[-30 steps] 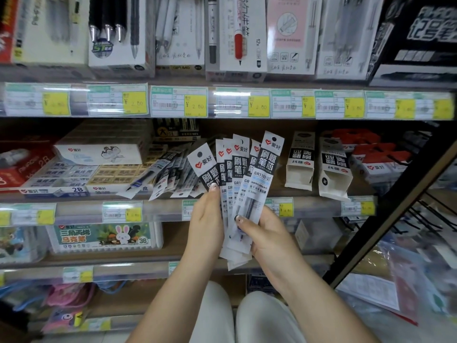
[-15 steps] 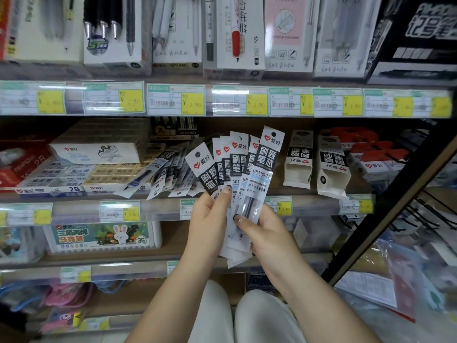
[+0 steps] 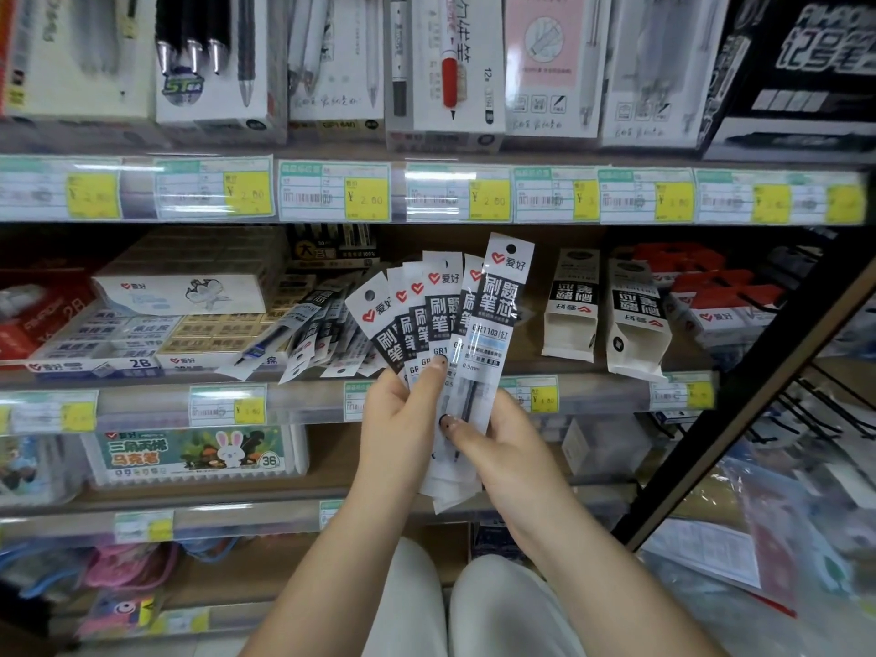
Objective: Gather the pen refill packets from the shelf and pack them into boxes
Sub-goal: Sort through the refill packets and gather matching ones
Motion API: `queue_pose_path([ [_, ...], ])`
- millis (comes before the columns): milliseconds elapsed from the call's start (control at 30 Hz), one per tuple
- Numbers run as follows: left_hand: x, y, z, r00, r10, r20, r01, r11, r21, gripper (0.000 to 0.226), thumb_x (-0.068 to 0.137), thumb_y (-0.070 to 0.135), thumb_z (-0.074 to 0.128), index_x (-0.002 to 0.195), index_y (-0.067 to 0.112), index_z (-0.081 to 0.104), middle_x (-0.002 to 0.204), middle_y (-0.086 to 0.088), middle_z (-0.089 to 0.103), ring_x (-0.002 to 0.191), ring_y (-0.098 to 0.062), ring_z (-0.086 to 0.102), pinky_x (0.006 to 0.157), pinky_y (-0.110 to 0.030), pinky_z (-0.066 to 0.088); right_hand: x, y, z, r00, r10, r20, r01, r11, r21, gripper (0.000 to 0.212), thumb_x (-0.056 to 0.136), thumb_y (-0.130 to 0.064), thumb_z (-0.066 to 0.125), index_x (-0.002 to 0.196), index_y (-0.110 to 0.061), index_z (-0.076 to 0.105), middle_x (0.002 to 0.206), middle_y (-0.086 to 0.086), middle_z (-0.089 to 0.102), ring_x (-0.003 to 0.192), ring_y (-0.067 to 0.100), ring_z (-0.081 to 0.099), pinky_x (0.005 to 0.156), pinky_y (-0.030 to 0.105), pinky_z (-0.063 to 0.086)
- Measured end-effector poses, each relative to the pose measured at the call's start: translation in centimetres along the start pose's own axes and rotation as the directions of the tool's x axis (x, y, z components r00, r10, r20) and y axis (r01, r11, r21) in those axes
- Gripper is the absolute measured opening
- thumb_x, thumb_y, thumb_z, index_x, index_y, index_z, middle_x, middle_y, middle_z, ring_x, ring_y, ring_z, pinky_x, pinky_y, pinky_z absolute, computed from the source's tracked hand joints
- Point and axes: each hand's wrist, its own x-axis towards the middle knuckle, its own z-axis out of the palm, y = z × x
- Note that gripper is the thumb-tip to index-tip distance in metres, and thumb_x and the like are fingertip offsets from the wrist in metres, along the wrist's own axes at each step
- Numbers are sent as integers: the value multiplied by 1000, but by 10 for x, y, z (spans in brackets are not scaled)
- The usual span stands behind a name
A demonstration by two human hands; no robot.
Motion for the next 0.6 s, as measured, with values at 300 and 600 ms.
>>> queue_pose_path([
  [300, -1, 1, 1, 999, 27, 28, -26, 999, -43, 22, 84, 26, 56, 85, 37, 74, 97, 3, 74, 96, -17, 69, 83, -38, 54, -2, -1, 0, 1000, -7, 15, 8, 1000, -24, 29, 93, -8, 54, 109, -31, 60, 103, -13, 71, 95, 0, 66, 82, 23, 55],
  [600, -3, 0, 1, 998, 52, -18, -52, 999, 15, 24, 93, 11, 55, 85, 27, 71, 90, 6, 75, 89, -12, 70, 77, -31, 53, -5, -2, 1, 1000, -8, 19, 9, 998, -58, 28, 93, -8, 54, 112, -27, 60, 105, -9, 71, 97, 3, 66, 89, 31, 54],
])
